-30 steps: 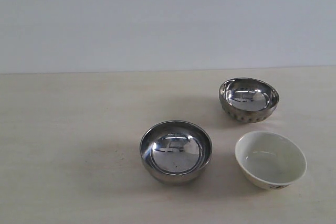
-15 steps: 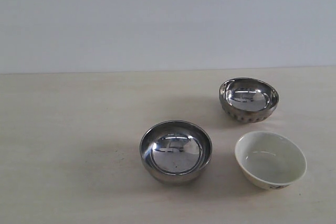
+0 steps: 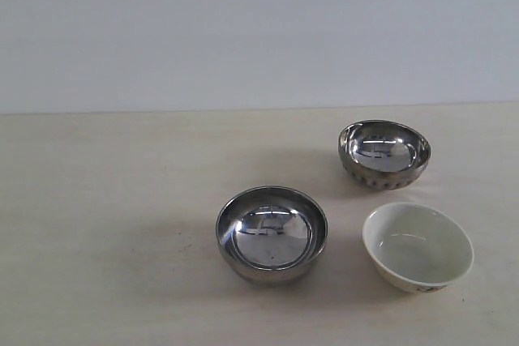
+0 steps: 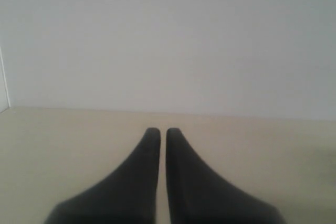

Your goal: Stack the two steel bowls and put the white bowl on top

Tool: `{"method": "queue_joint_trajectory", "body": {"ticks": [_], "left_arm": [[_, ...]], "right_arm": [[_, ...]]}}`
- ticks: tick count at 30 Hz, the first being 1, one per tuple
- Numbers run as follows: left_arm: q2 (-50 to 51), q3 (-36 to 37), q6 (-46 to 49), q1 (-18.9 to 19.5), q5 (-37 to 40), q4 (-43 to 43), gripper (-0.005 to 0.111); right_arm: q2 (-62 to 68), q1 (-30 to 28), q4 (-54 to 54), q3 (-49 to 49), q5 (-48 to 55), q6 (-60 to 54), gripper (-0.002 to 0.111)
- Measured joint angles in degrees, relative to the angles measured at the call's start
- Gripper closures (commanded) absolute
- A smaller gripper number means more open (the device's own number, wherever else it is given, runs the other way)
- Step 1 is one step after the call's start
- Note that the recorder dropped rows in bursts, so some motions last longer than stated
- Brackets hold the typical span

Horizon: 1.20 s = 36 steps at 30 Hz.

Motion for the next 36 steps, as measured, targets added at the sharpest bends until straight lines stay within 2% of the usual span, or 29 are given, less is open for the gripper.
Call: {"method": "queue_joint_trajectory", "body": {"ticks": [5, 11, 36], "left_arm": [[0.0, 0.0, 5.3, 0.0, 8.5, -0.6, 0.103], [-0.1, 0.0, 4.5, 0.0, 11.4, -0.7, 0.103], [-0.1, 0.0, 3.6, 0.1, 11.9, -0.8, 0.103]], "right_arm": [[0.0, 0.0, 0.0, 0.0, 0.0, 0.0, 0.108], [0.0, 0.0, 0.0, 0.0, 0.0, 0.0, 0.108], [0.0, 0.0, 0.0, 0.0, 0.0, 0.0, 0.108]]}}
